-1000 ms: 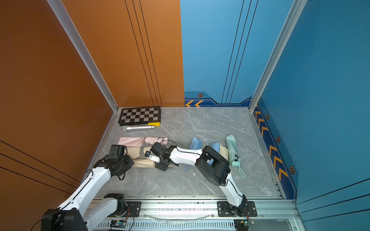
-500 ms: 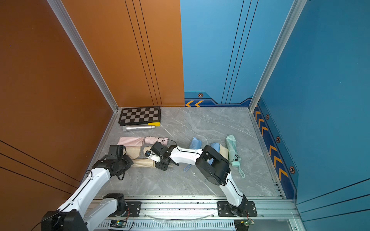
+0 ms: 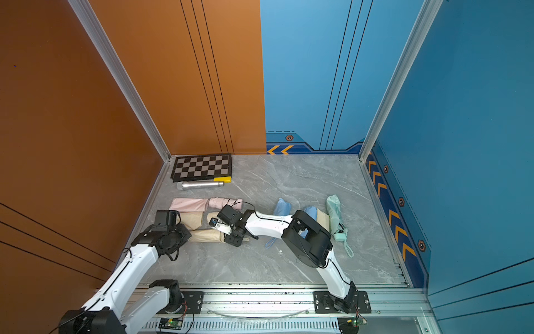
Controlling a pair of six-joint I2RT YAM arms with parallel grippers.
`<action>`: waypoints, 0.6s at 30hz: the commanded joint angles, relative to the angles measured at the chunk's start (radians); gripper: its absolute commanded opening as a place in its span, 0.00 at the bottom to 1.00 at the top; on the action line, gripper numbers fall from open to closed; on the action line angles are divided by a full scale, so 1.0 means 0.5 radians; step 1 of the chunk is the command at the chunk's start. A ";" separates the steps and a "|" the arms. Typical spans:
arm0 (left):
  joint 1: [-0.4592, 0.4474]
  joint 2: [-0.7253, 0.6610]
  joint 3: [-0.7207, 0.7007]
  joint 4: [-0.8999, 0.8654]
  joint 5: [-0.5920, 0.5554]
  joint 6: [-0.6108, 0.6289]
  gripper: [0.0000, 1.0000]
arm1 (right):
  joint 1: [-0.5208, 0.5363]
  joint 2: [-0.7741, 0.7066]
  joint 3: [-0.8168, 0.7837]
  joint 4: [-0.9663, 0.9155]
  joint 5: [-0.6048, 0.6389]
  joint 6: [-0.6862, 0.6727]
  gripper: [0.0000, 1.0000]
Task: Take umbrellas out of sleeves
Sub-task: Take out the umbrella from the umbrella sleeve.
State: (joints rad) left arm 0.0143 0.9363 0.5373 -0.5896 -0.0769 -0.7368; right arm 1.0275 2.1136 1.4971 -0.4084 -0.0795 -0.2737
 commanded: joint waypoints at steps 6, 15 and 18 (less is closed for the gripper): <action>0.038 -0.033 -0.042 0.038 -0.136 -0.056 0.00 | -0.009 0.077 0.022 -0.122 -0.013 -0.054 0.27; 0.059 -0.033 -0.045 0.037 -0.154 -0.080 0.00 | -0.014 0.074 0.017 -0.122 -0.013 -0.052 0.26; 0.065 -0.038 -0.049 0.038 -0.159 -0.089 0.00 | -0.015 0.072 0.012 -0.122 -0.013 -0.051 0.26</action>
State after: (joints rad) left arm 0.0322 0.9302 0.5262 -0.5858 -0.1055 -0.7654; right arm 1.0275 2.1159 1.5002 -0.4091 -0.0795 -0.2741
